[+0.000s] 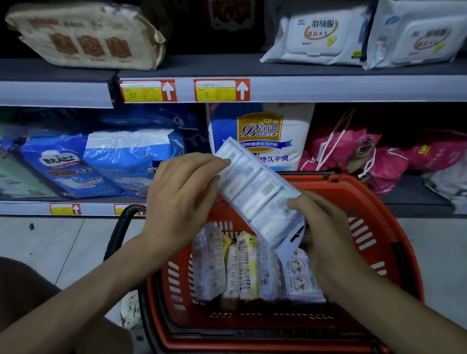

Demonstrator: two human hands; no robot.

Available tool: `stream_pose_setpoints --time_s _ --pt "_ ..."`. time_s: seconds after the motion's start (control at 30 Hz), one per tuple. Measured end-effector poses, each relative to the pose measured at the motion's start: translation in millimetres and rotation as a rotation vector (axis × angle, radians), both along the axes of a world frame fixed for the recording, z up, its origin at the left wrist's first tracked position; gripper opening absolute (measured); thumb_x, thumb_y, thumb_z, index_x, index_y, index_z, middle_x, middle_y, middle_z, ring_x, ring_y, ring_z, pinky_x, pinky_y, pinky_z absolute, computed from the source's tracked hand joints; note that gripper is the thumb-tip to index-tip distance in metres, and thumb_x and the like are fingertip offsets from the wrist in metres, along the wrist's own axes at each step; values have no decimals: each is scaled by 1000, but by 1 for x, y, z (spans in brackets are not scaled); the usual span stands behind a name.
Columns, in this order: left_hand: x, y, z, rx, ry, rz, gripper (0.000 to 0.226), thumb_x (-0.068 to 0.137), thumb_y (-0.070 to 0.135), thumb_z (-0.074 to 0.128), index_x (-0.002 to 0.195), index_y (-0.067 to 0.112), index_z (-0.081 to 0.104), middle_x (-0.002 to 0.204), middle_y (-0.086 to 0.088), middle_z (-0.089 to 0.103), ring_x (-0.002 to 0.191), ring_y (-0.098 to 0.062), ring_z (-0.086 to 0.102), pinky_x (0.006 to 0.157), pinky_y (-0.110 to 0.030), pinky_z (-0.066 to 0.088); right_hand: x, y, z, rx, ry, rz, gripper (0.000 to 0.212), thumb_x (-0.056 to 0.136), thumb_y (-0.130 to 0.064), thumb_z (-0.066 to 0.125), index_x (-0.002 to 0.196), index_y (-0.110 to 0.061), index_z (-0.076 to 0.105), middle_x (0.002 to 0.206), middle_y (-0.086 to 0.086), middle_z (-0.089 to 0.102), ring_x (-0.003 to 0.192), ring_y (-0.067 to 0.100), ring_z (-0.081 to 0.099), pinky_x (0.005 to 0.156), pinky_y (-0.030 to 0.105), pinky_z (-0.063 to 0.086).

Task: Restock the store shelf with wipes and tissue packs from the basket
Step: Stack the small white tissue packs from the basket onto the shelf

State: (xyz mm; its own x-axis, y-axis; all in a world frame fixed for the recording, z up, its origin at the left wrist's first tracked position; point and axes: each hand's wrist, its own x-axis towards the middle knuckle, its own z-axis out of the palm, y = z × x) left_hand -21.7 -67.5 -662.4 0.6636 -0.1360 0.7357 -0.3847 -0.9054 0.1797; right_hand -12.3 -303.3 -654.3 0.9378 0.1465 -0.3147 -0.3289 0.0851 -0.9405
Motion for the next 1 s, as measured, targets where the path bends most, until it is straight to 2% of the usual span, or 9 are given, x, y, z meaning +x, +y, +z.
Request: stream_pose_setpoints --time_s 0.13,0.23,0.37,0.47,0.6,0.7,0.77,0.9,1.0 --pt "-7 -1 9 -175 112 54 24 99 19 65 121 13 72 102 -1 67 97 -19 60 83 -41 47 9 5 12 125 -41 52 21 99 -16 62 101 -36 71 95 -20 75 90 8 75 66 23 60" --pt "-12 -3 17 -237 237 37 31 100 33 64 129 23 69 93 11 63 87 -12 59 79 -44 48 7 12 21 142 -120 99 35 67 -48 83 101 -48 75 102 -24 75 102 8 73 73 24 62" --pt "-22 -7 36 -524 446 -45 54 98 44 67 148 36 50 109 14 56 88 -12 63 78 -37 57 0 28 46 125 -318 51 30 87 -23 71 115 -30 72 107 -6 77 101 21 74 85 40 62" --pt "-27 -3 53 -558 470 -103 75 96 44 69 160 38 31 124 14 49 99 -10 64 82 -32 59 -8 45 71 106 -486 30 32 94 -5 67 120 -24 68 108 -8 77 101 15 74 83 29 61" --pt "-28 12 79 -709 502 -260 93 91 43 70 165 34 15 145 11 48 119 -16 63 89 -33 58 -19 72 105 104 -666 175 48 88 -23 75 133 -30 61 126 -16 70 118 7 67 90 22 57" --pt "-30 29 104 -943 496 -394 94 83 38 70 164 22 24 144 11 61 126 -14 63 94 -36 58 -23 89 123 66 -727 312 49 100 -38 61 147 -29 51 146 -13 57 134 5 55 102 22 51" --pt "-33 45 120 -1021 489 -454 93 80 35 77 161 22 33 147 10 60 135 -15 58 102 -36 55 -23 96 132 8 -781 380 49 106 -24 51 154 -25 43 155 -14 47 143 3 44 111 22 44" --pt "-42 69 149 -1140 469 -569 85 61 52 95 137 36 62 135 6 70 126 -16 66 92 -29 58 -25 112 149 -154 -898 397 61 100 -7 61 153 -31 44 156 -21 43 145 -3 38 114 20 41" --pt "-43 82 163 -1140 430 -570 72 62 31 91 131 28 67 127 0 74 118 -19 70 88 -29 59 -23 132 162 -181 -963 321 62 94 -14 73 148 -36 52 150 -27 49 140 -5 44 114 24 43"
